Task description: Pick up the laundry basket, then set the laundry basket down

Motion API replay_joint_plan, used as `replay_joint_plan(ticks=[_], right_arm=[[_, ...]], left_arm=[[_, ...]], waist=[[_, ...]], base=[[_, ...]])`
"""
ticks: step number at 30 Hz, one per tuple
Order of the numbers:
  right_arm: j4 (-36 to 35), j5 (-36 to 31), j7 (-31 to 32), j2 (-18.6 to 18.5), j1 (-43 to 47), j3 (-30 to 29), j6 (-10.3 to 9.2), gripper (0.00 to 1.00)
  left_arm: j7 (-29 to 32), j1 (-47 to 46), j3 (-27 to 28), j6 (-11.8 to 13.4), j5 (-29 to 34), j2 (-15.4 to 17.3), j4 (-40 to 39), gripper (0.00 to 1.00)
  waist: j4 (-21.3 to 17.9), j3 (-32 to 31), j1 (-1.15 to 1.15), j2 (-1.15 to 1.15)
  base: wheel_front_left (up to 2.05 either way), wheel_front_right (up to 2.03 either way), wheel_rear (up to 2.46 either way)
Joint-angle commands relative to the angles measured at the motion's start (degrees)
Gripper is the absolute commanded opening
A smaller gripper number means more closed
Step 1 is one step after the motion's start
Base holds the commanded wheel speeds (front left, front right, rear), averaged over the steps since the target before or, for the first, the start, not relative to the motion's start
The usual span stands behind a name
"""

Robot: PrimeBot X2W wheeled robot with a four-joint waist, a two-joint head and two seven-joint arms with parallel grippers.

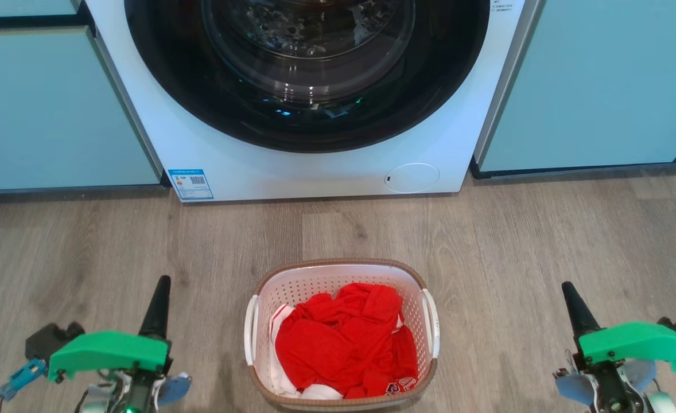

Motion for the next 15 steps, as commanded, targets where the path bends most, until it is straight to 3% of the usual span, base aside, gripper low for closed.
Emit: replay_joint_plan(ticks=[1,15], right_arm=[[-1.48,1.73,0.50,-0.89,-3.55,0.51,0.30,0.00],[-0.97,9.54,2.67,-0.92,-4.43,-0.76,0.34,0.00]], left_arm=[[0.41,-3.28,2.05,-0.55,-1.72,0.96,-1.40,0.00],[2.63,-4.20,4.25,-1.64,-9.79,0.90,-1.05,0.00]], waist=[[-0.06,-0.01,0.00,0.00],[-0.60,-0.10,0.00,0.00]], base=[[0.00,0.00,0.00],[0.00,0.00,0.00]])
